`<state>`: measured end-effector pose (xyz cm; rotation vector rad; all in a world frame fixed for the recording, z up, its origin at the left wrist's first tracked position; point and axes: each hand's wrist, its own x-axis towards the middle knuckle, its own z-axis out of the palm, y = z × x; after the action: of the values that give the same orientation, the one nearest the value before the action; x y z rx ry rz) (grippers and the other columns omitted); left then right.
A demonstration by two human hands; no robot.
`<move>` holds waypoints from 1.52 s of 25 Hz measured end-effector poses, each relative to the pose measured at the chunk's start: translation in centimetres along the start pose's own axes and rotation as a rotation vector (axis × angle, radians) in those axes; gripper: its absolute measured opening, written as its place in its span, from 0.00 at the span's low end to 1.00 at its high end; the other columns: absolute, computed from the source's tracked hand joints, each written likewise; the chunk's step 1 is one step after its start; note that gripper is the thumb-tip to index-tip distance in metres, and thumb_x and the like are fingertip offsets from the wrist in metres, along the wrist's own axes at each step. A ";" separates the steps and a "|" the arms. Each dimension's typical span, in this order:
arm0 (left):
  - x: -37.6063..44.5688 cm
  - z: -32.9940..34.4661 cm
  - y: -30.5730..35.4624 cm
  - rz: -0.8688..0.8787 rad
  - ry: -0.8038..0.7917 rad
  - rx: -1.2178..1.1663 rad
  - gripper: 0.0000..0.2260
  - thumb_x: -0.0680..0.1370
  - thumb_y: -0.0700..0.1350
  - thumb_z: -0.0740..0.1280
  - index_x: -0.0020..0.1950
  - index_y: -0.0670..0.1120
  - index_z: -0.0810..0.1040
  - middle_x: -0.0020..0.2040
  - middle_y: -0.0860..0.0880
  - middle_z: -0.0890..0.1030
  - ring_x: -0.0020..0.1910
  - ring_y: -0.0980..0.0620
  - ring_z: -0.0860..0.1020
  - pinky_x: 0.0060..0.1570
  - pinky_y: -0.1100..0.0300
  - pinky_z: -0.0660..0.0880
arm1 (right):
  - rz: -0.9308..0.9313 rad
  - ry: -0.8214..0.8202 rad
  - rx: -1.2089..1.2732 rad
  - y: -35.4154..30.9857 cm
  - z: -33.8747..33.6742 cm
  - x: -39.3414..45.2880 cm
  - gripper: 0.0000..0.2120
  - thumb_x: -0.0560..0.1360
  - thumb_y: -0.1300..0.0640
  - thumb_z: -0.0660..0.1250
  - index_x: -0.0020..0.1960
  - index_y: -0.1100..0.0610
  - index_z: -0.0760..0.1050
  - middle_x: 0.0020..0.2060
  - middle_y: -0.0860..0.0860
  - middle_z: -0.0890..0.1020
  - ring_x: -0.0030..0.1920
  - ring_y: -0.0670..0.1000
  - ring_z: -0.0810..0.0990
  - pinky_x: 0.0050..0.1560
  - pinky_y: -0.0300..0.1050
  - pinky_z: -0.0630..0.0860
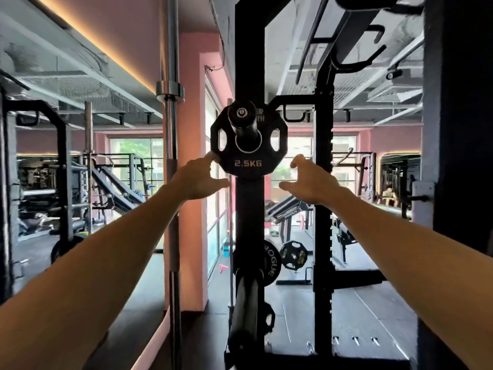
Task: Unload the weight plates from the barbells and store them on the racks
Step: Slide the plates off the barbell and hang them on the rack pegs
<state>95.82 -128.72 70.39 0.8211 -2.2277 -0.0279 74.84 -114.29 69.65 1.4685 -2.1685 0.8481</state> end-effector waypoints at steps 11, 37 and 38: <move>-16.2 -2.4 9.8 -0.064 -0.105 0.035 0.31 0.70 0.57 0.74 0.69 0.49 0.68 0.70 0.43 0.71 0.66 0.44 0.71 0.63 0.52 0.68 | -0.097 -0.169 -0.007 4.8 -6.2 -14.3 0.39 0.68 0.33 0.68 0.73 0.48 0.59 0.70 0.52 0.70 0.67 0.56 0.72 0.66 0.58 0.67; -36.3 -2.6 46.2 0.083 -0.192 -0.201 0.33 0.68 0.61 0.74 0.68 0.52 0.68 0.66 0.46 0.72 0.61 0.48 0.72 0.55 0.57 0.68 | 0.118 -0.133 -0.150 23.6 -34.3 -44.6 0.39 0.66 0.32 0.69 0.71 0.46 0.62 0.69 0.50 0.72 0.68 0.56 0.72 0.67 0.57 0.64; -35.9 -1.8 48.1 0.099 -0.196 -0.203 0.33 0.67 0.62 0.74 0.68 0.52 0.69 0.66 0.46 0.72 0.60 0.48 0.73 0.56 0.57 0.69 | 0.136 -0.126 -0.163 25.4 -35.3 -45.1 0.39 0.66 0.32 0.69 0.71 0.46 0.62 0.68 0.50 0.72 0.67 0.56 0.72 0.67 0.57 0.64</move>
<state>88.99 -69.81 60.99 0.6193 -2.3979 -0.2935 67.72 -52.61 61.40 1.3395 -2.3908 0.6200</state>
